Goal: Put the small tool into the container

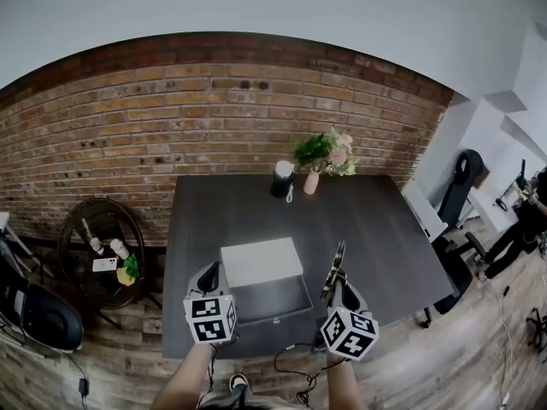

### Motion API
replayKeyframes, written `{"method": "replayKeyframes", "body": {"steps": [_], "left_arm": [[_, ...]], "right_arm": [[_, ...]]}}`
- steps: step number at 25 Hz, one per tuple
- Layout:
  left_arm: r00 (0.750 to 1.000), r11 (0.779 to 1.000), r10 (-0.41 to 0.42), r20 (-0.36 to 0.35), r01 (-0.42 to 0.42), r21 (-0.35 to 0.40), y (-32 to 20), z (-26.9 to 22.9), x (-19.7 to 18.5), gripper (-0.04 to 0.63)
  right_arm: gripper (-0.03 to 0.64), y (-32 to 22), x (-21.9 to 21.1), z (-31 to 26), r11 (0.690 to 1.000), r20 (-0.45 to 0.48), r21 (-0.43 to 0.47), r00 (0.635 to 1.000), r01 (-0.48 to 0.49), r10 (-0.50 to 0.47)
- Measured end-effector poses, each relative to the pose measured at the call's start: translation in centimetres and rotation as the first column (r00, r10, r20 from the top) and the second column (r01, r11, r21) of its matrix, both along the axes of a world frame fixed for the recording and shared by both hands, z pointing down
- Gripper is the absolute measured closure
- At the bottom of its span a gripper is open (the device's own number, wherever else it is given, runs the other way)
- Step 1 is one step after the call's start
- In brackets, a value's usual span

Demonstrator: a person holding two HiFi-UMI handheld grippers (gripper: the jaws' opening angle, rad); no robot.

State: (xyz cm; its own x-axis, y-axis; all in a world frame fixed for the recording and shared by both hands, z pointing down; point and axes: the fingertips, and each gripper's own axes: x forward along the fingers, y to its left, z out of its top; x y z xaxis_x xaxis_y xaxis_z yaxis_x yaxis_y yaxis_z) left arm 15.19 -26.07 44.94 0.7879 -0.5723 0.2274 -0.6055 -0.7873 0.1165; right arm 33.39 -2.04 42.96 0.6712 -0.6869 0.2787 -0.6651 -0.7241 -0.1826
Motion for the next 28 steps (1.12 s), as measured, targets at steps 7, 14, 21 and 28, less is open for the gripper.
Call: {"method": "replayKeyframes", "body": {"steps": [7, 14, 21, 28], "left_arm": [[0.998, 0.998, -0.055, 0.029, 0.056, -0.023, -1.8, 1.0, 0.7, 0.594], [0.98, 0.98, -0.196, 0.036, 0.197, -0.036, -1.7, 0.6, 0.0, 0.594], [0.954, 0.955, -0.294, 0.055, 0.296, -0.032, -0.3, 0.8, -0.4, 0.594], [0.937, 0.939, -0.339, 0.084, 0.342, -0.03, 0.5, 1.4, -1.9, 0.594]], "right_arm": [[0.611, -2.5, 2.6, 0.8, 0.999, 0.026, -0.018, 0.999, 0.045, -0.045], [0.611, -5.1, 5.3, 0.8, 0.984, 0.039, -0.028, 0.984, 0.175, -0.173], [0.611, -6.4, 7.0, 1.0, 0.96, 0.052, -0.026, 0.959, 0.279, -0.277], [0.611, -7.4, 6.6, 2.0, 0.943, 0.082, -0.013, 0.94, 0.332, -0.33]]}}
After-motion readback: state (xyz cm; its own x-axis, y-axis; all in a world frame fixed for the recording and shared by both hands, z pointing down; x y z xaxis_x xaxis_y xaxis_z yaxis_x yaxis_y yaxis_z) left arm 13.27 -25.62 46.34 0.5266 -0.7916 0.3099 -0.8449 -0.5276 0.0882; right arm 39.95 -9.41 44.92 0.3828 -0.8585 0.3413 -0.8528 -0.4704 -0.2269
